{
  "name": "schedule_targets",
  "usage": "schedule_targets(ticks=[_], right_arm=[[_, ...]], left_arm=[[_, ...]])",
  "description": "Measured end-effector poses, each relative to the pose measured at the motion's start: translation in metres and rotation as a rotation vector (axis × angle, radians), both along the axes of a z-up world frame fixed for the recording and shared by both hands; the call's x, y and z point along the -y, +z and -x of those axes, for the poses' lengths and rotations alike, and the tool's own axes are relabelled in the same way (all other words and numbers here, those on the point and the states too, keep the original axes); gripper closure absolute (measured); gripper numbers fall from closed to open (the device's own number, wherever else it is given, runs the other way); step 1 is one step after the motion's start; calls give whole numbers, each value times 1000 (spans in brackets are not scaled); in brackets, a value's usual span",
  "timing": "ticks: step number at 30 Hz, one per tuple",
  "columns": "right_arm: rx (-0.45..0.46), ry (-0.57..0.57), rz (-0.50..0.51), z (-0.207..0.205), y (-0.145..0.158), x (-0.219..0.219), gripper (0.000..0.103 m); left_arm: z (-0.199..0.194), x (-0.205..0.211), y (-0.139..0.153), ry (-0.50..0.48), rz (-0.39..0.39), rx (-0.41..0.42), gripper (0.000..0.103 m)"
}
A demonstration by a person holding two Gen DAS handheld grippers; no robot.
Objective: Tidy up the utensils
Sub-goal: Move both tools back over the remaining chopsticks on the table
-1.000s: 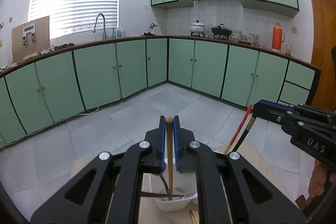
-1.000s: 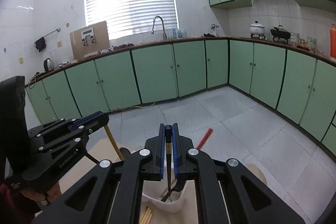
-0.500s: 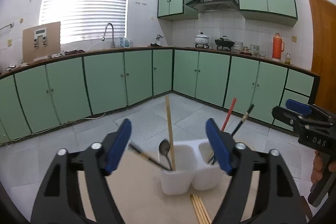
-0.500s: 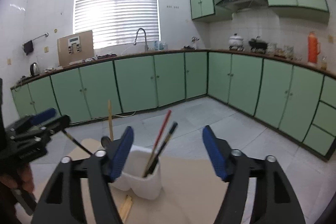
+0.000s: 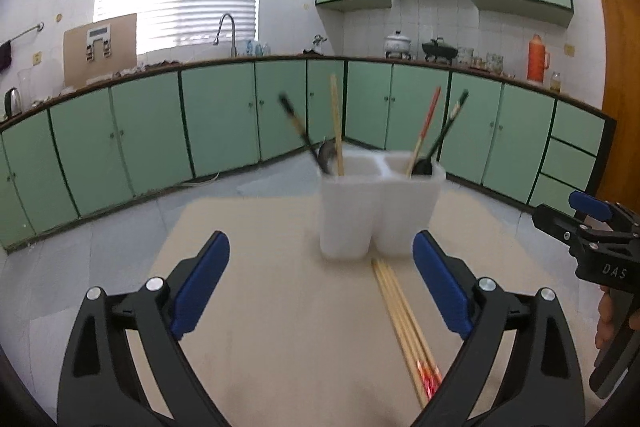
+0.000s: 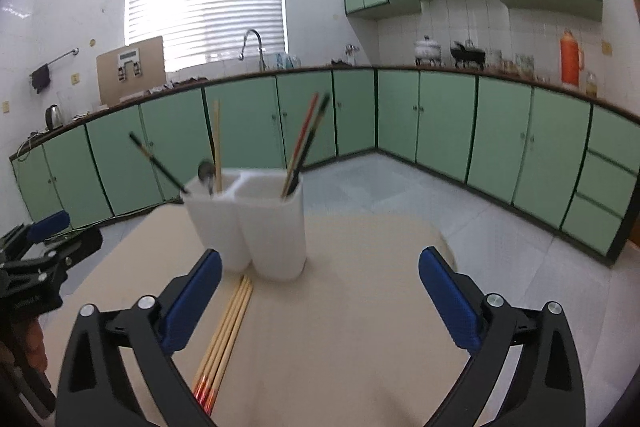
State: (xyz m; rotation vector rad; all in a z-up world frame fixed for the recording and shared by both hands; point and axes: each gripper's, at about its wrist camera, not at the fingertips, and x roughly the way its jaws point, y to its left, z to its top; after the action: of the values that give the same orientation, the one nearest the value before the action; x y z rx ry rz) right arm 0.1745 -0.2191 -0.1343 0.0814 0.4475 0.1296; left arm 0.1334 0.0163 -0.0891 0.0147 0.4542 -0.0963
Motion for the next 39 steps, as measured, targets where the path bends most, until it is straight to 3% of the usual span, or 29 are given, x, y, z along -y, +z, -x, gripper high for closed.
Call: schedule_targets(ticks=[7, 18, 24, 32, 39], right_arm=[[-80, -20, -5, 17, -35, -2, 6], [-181, 28, 14, 51, -61, -15, 7], [-239, 104, 34, 71, -71, -35, 27], [-312, 209, 53, 80, -84, -64, 64], [-368, 247, 61, 77, -95, -80, 78]], left_arm=[[16, -2, -32, 8, -20, -67, 13], [38, 0, -61, -4, -68, -167, 13], [51, 3, -74, -16, -98, -218, 13], [56, -4, -79, 17, -88, -260, 13], [59, -3, -78, 22, -77, -261, 13]])
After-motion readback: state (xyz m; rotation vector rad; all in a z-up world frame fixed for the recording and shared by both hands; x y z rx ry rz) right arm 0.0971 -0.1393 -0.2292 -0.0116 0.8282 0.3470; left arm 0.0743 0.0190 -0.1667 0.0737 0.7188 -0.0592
